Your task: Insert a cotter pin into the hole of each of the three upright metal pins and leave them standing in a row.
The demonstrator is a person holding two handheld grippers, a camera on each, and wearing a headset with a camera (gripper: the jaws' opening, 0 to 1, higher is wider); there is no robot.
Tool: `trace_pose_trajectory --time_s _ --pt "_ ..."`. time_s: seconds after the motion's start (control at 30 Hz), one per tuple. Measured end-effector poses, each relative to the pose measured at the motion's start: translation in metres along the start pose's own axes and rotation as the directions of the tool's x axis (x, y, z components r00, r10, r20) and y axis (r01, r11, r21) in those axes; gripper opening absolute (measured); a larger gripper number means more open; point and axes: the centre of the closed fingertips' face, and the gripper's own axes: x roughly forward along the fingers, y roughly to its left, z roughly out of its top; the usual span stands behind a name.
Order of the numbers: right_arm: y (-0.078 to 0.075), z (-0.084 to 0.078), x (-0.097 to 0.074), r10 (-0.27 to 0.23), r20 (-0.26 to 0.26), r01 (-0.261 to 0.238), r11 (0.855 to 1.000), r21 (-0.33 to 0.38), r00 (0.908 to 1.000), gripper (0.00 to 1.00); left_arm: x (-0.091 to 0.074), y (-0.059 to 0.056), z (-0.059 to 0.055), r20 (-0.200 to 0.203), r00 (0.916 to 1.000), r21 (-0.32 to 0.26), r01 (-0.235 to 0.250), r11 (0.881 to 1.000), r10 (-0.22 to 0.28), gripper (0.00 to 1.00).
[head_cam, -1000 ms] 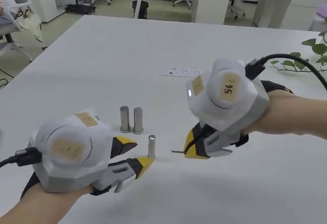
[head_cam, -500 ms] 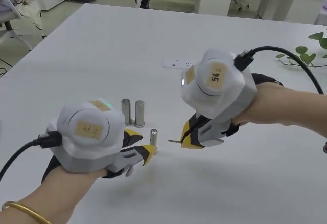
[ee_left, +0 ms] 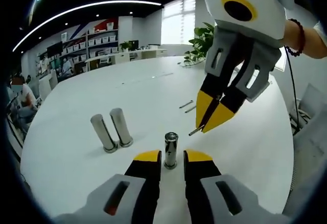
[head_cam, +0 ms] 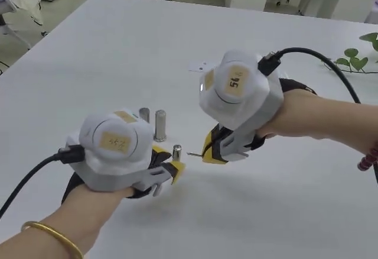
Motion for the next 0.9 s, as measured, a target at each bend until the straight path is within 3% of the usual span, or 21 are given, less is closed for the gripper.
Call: trace_pose_trajectory --time_s 0.9 --pt "-0.008 0.008 0.011 0.007 0.013 -0.007 1.000 0.021 0.9999 0.03 0.007 0.003 -0.004 0.005 1.0000 -0.064 -0.004 0.998 0.005 0.08"
